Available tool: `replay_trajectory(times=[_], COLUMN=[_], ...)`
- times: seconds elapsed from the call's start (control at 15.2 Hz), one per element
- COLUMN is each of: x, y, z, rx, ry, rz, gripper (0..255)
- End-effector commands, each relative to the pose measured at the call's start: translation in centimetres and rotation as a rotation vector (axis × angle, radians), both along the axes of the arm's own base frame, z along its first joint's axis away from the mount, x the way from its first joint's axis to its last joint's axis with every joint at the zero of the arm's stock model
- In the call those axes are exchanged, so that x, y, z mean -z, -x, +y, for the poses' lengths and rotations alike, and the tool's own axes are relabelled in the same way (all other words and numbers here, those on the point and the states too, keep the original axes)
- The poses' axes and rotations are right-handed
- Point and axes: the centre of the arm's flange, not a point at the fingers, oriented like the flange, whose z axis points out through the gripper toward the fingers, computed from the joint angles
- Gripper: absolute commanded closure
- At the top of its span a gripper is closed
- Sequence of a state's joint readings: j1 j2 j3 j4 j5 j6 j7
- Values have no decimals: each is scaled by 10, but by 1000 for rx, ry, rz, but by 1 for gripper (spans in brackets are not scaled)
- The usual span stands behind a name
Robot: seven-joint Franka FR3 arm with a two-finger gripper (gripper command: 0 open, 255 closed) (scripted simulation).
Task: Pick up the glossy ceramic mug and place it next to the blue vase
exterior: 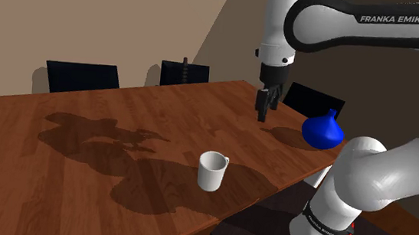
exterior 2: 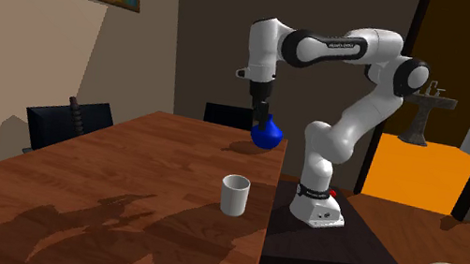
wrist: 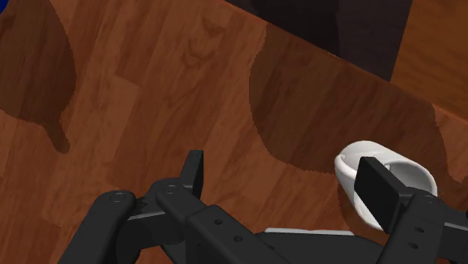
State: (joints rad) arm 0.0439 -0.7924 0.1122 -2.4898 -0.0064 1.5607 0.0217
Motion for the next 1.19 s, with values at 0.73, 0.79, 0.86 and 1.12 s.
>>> replay_trajectory(times=[0.73, 0.79, 0.86, 1.12], x=[97, 104, 111, 136], y=[-34, -37, -40, -52], z=[130, 140, 150, 188], rx=[46, 50, 53, 65], ry=[-25, -27, -29, -35], rz=[-46, -49, -52, -65], gripper=[0, 0, 0, 0])
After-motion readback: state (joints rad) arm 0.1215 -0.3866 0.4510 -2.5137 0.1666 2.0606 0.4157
